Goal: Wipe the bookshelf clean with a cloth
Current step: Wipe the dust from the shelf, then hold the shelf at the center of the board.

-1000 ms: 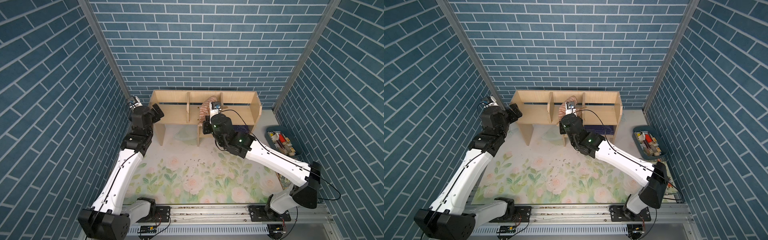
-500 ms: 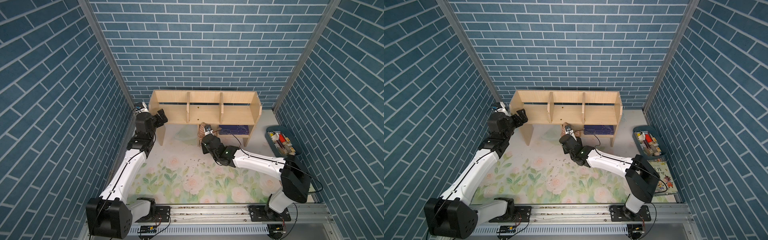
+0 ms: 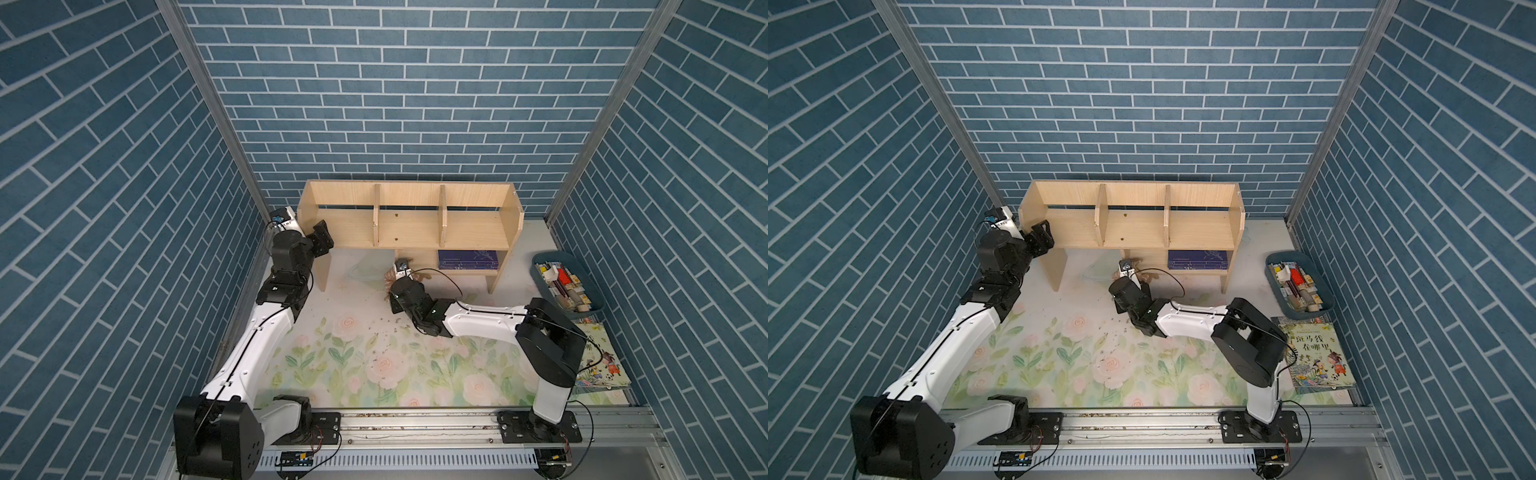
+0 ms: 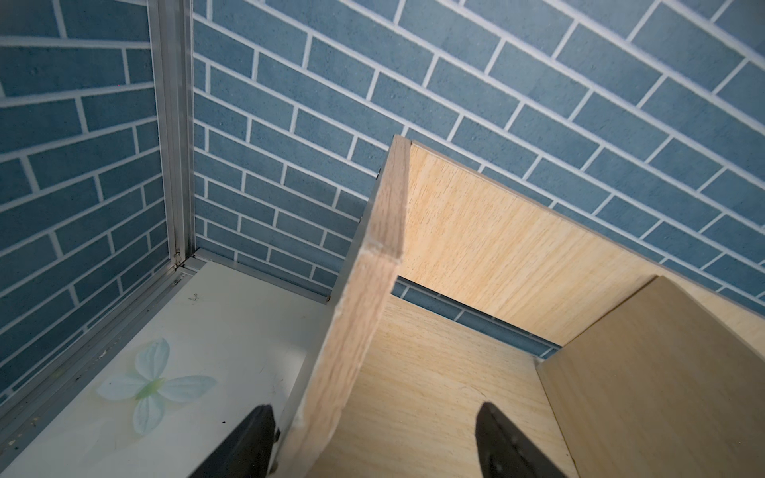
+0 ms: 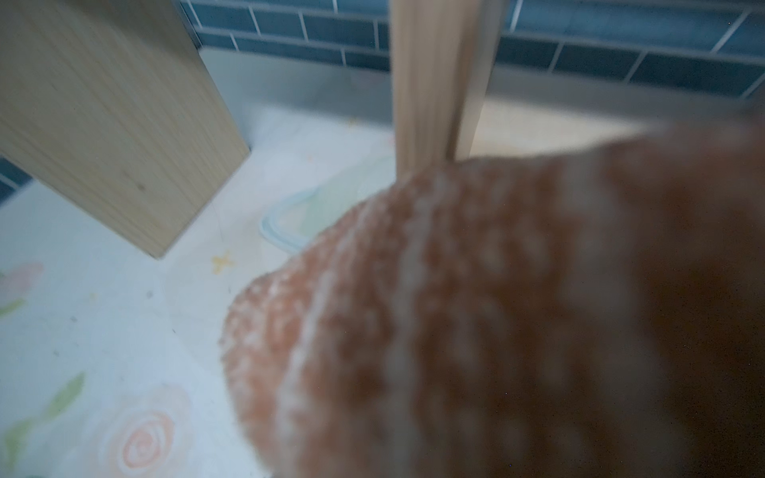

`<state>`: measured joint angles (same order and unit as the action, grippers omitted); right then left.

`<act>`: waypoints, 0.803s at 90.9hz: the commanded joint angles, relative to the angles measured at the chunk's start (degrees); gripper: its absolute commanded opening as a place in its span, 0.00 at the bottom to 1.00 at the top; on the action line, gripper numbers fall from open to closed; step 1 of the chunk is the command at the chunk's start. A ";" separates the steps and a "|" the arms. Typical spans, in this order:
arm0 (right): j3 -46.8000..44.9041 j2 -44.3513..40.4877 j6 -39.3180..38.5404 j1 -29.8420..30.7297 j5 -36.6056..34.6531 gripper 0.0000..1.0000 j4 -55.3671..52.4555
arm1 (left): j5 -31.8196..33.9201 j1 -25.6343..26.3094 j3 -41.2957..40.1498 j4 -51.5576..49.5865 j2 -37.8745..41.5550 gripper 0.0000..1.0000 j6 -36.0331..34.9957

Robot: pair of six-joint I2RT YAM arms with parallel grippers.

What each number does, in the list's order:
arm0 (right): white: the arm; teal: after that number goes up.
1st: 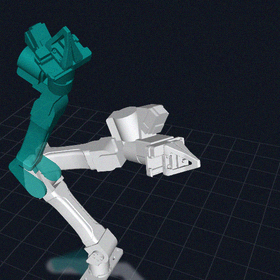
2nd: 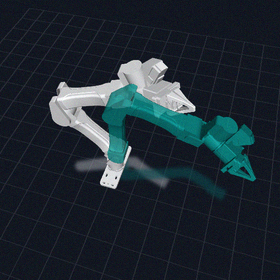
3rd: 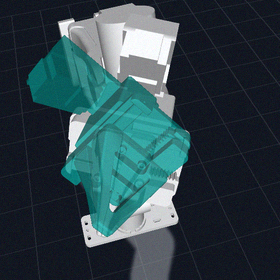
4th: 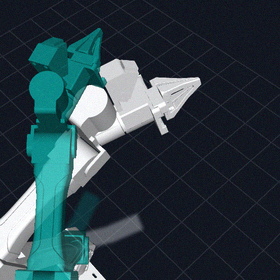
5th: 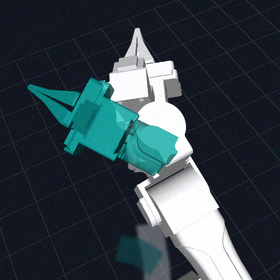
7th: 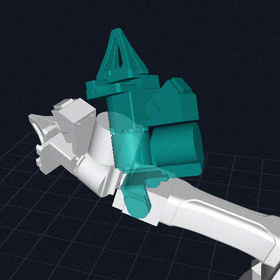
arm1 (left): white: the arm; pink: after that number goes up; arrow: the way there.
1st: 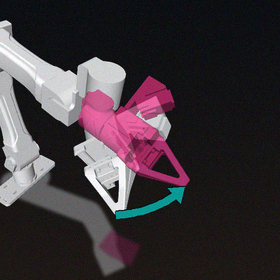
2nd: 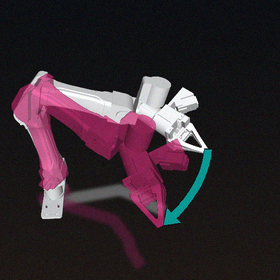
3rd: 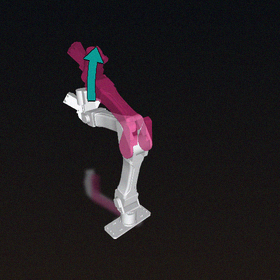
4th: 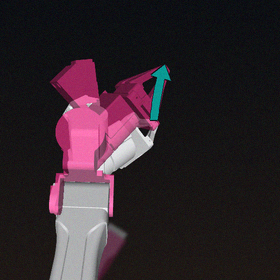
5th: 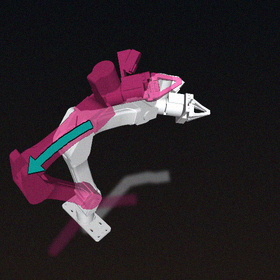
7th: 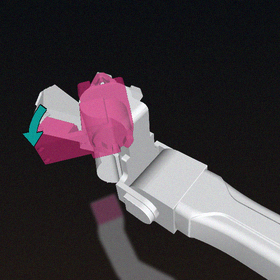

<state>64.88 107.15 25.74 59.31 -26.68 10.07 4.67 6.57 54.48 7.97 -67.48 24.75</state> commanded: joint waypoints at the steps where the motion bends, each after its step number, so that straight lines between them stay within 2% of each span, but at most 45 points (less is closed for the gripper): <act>1: 1.02 0.48 2.80 -0.52 2.07 0.00 1.54 | 0.03 -0.07 -1.03 1.78 0.55 0.77 -0.94; 22: 8.12 -6.79 -2.01 -0.98 -3.13 0.00 -2.66 | 1.14 -0.06 -1.73 1.96 1.25 0.72 -0.99; 33: 8.74 -6.99 -2.15 -1.55 -2.41 0.00 -2.02 | 1.30 -0.06 -1.92 2.12 1.37 0.70 -0.94; 50: 1.15 -3.96 0.48 0.13 1.22 0.00 4.72 | 2.79 -0.06 -2.27 1.93 0.88 0.67 -1.06; 61: -2.12 -2.78 3.22 0.73 2.19 0.00 5.26 | 4.12 -0.15 -2.48 1.91 0.16 0.72 -1.29; 73: -5.86 -6.28 4.81 0.72 2.01 0.00 6.43 | 0.39 -1.13 -2.63 3.66 -1.21 0.74 -0.61</act>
<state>60.73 103.81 27.55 59.75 -24.91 13.80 7.27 6.46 52.56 9.21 -67.44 24.36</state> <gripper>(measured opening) 0.077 0.736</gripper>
